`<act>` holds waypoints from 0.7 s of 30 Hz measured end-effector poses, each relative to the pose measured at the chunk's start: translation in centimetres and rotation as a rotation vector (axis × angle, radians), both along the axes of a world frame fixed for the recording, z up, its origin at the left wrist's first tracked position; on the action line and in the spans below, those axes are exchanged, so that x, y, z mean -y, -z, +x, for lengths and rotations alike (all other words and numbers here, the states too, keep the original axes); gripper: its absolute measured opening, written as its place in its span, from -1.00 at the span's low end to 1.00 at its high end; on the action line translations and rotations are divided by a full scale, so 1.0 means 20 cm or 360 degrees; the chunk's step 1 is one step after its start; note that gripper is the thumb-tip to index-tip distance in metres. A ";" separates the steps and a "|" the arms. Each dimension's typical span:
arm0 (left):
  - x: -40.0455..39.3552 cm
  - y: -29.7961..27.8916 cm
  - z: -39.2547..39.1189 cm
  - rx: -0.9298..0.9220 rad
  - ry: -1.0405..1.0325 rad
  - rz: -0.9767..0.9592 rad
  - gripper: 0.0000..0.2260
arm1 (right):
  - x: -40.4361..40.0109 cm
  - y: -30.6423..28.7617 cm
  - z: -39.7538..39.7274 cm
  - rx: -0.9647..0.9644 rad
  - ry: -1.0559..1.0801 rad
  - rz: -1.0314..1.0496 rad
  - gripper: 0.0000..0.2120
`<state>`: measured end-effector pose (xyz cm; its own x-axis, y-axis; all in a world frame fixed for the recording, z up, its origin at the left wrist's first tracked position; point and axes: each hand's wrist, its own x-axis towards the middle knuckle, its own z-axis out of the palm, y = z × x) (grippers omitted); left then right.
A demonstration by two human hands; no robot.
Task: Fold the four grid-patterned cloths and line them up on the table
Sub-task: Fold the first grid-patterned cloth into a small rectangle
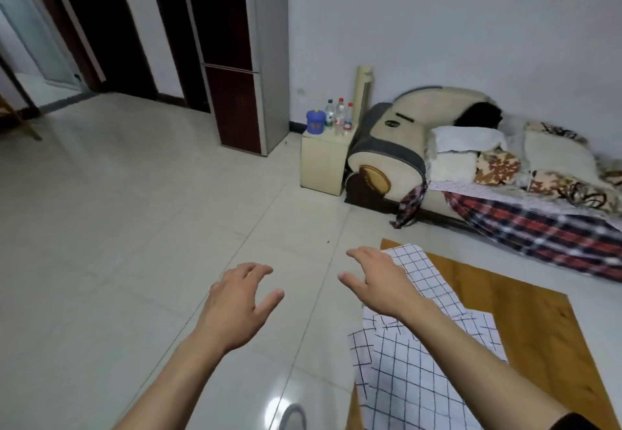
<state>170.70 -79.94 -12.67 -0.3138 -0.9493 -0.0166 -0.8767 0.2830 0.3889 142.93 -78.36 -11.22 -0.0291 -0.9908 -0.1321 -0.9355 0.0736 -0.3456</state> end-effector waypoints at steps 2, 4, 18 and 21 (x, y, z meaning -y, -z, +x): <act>0.17 0.03 -0.04 0.0053 0.0105 0.0014 -0.34 | 0.09 0.06 -0.02 0.0007 0.0068 0.0004 -0.43; 0.35 0.05 -0.09 0.0106 0.0199 0.0038 -0.45 | 0.19 0.11 -0.05 0.0040 0.0152 -0.0017 -0.43; 1.27 -0.02 -0.93 0.0198 0.1030 0.0039 -0.41 | 0.42 0.12 -0.50 0.0126 0.0952 -0.0084 -0.43; 1.31 0.01 -1.15 0.0185 0.1277 0.0055 -0.38 | 0.31 0.12 -0.54 0.0089 0.1191 -0.0074 -0.43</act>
<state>147.63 -106.11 -12.95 -0.8932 -0.4344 -0.1162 -0.4474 0.8321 0.3277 132.17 -84.59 -13.54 -0.6915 -0.7137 -0.1117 -0.6224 0.6671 -0.4094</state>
